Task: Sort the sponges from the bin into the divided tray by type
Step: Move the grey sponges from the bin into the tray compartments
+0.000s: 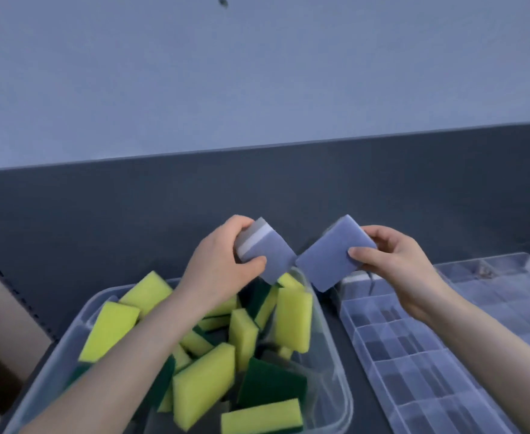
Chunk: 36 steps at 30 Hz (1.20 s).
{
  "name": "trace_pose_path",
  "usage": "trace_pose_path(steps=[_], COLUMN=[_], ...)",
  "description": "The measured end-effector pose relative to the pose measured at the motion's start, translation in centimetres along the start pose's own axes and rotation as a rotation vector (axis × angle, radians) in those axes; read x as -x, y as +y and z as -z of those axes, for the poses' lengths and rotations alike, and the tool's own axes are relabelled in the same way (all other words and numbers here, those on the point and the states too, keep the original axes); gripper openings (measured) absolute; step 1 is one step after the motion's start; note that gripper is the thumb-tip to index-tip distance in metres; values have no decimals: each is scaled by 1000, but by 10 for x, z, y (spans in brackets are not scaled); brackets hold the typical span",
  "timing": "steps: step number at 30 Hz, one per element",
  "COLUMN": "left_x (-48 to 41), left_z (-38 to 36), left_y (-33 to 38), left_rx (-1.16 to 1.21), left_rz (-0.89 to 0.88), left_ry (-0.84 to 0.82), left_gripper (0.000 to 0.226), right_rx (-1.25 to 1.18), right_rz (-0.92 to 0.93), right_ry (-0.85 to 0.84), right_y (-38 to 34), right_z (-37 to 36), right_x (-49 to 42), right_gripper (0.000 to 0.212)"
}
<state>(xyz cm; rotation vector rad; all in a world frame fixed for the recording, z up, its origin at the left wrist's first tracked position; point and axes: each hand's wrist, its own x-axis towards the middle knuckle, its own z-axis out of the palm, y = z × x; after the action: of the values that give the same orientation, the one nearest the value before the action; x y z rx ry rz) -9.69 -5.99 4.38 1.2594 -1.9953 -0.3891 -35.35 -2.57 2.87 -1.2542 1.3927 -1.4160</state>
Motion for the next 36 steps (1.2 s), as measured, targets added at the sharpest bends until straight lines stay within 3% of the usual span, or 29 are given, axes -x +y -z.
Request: trace_pose_path(steps=[5,13,20,28,32,36], left_x=[-25,-36,-24,-23,-38,-42], left_z=[-68,-161,-200,-218,-224,-235], left_y=[48,75,73,73,81,81], left_rx=[-48,-226,-294,-397,-507,-559], left_rz=[-58,37,144,156,159,186], left_ry=[-73,-194,-275,-410,-502,-554], left_gripper=[25,21,31,48,28,12], right_rx=[103,295,618,945,1090,1175], right_rz=[23,0,114,202,179,177], right_ry=[54,38,-118,-417,-558,-626], right_y=[17,82,117,114,103,104], right_z=[77,144,161,158,151,141], right_x=[-15,-33,-49,-65,-80,-84], right_gripper=[29,33,34,38,22,23])
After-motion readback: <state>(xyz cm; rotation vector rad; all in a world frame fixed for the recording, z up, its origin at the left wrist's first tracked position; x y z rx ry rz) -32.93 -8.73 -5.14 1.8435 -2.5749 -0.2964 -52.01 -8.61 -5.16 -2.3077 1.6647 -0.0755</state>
